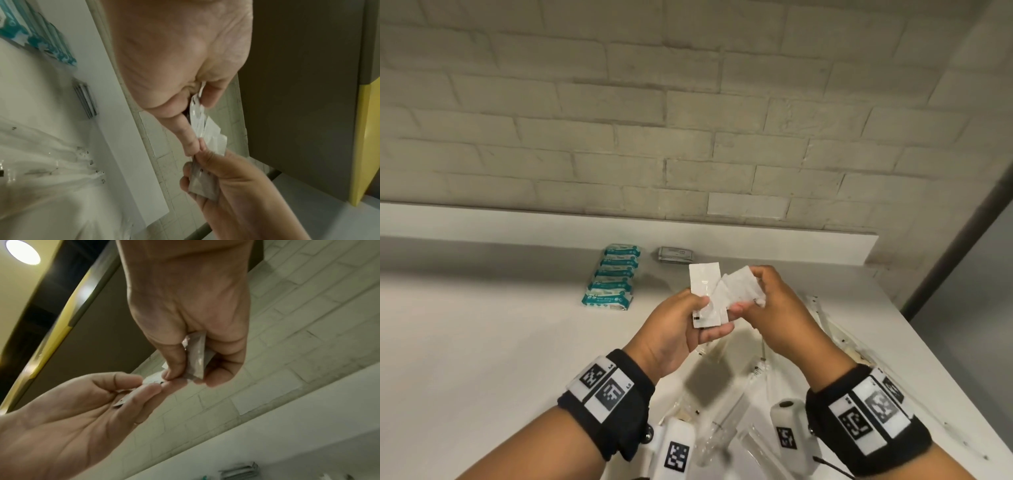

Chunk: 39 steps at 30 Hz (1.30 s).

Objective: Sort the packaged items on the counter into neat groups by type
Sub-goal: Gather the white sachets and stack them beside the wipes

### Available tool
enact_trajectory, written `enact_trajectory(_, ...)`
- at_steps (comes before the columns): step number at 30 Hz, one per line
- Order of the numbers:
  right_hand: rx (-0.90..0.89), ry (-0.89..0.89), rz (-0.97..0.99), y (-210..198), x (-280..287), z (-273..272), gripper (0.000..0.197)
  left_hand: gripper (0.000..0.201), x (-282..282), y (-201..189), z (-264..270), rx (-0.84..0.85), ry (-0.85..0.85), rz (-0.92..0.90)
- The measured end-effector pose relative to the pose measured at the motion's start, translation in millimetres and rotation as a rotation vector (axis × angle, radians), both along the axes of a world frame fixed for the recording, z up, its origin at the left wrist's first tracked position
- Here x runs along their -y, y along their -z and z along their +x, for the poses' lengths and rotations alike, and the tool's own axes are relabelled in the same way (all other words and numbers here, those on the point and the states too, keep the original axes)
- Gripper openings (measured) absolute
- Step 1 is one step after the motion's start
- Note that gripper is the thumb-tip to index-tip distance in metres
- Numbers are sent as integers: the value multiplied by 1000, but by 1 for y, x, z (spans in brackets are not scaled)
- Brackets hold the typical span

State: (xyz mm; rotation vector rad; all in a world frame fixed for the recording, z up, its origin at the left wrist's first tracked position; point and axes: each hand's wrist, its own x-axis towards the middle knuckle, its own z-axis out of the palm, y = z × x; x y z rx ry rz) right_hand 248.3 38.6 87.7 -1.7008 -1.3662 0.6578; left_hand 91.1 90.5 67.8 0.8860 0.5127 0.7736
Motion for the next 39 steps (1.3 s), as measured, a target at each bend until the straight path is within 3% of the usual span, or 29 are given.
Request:
enact_trajectory(3,-252,10,101,-1,2,8,18,22,0,0,-1,-27,-24,42)
enact_trajectory(5,-465,-1,149,-1,3,14,18,18,0,2,0,-47,-68,66)
enact_trajectory(9,-812,-117,157,2,-1,20,76,18,2,1,1,-47,-84,72)
enact_trajectory(14,-1020,-418,61,2,-2,11,76,33,7,-3,6,-67,82,7)
enact_trajectory(17,-1003,-520,29,4,-4,7,74,27,9,-4,6,-88,152,13)
enact_trajectory(20,-992,-507,62,6,-4,6,68,31,8,-4,6,-123,155,28)
enact_trajectory(23,-1009,-460,110,10,-3,6,57,26,8,0,7,-177,127,30)
enact_trajectory(25,-1029,-423,156,8,-2,6,47,9,6,3,7,-219,90,28)
enact_trajectory(27,-1072,-292,198,5,-2,10,46,2,5,4,6,-229,43,-7)
enact_trajectory(29,-1076,-147,217,3,-3,16,29,26,5,1,3,-218,0,-36)
enact_trajectory(31,-972,-81,169,0,-2,17,18,51,3,-1,1,-210,-40,-32)
enact_trajectory(34,-819,-140,64,-4,1,9,33,41,4,-1,4,-177,-69,29)
enact_trajectory(37,-593,-201,-10,-3,2,-8,84,40,11,-5,10,-152,-14,79)
enact_trajectory(39,-456,-237,-55,-3,1,-18,105,39,16,-6,14,-66,40,53)
